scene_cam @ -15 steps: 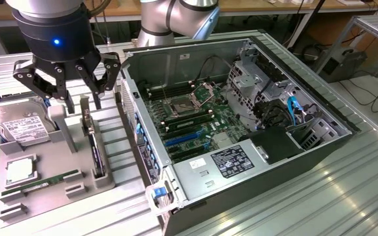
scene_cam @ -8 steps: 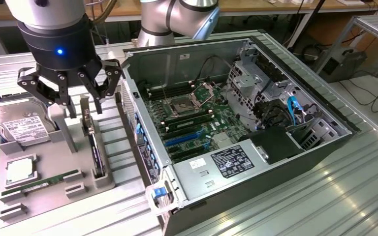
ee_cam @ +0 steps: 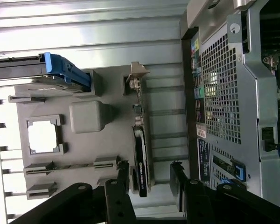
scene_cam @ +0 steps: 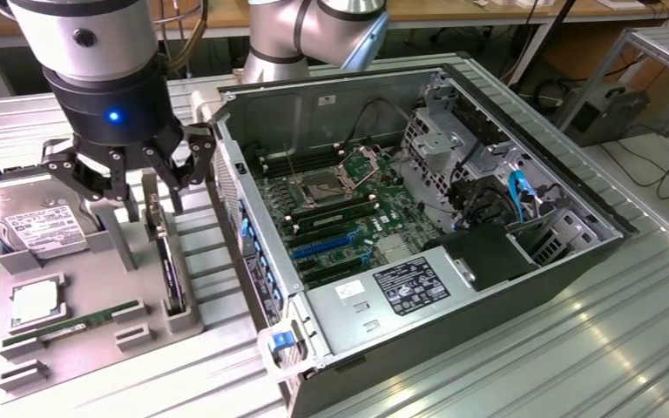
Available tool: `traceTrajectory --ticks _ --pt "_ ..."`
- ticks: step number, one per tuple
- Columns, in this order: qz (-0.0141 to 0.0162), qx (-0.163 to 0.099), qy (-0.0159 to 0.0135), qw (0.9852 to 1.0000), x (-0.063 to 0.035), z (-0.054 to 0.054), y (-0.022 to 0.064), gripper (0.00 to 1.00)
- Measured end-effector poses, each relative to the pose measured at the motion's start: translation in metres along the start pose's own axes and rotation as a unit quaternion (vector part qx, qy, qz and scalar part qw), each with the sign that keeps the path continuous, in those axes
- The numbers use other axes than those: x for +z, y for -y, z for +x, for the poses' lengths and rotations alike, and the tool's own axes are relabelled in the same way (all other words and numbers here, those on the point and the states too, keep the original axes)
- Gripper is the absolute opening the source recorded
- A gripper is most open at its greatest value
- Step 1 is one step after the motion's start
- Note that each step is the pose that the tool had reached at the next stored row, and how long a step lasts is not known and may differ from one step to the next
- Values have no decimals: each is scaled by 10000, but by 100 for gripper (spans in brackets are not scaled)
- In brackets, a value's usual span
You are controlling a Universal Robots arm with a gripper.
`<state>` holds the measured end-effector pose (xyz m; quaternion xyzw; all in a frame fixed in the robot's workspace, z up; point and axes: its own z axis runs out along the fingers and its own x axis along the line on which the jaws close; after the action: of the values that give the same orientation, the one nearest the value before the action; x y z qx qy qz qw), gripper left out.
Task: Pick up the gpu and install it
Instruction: 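Pick up the gpu and move the gpu toward the slot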
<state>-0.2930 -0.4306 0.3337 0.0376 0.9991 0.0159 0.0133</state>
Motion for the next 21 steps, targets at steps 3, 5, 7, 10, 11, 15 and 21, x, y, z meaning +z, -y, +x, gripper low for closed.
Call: traceTrajectory --ticks 3,5,7,10,11,15,21 --pt "1 0 -1 10000 67 8 3 48" --pt "4 0 0 10000 103 11 4 48" --pt "6 0 -1 10000 103 11 4 48" --pt "5 0 0 10000 104 11 4 48" --pt "5 0 0 10000 104 11 4 48" --pt "5 0 0 10000 104 11 4 48" --pt "5 0 1 10000 127 14 5 48"
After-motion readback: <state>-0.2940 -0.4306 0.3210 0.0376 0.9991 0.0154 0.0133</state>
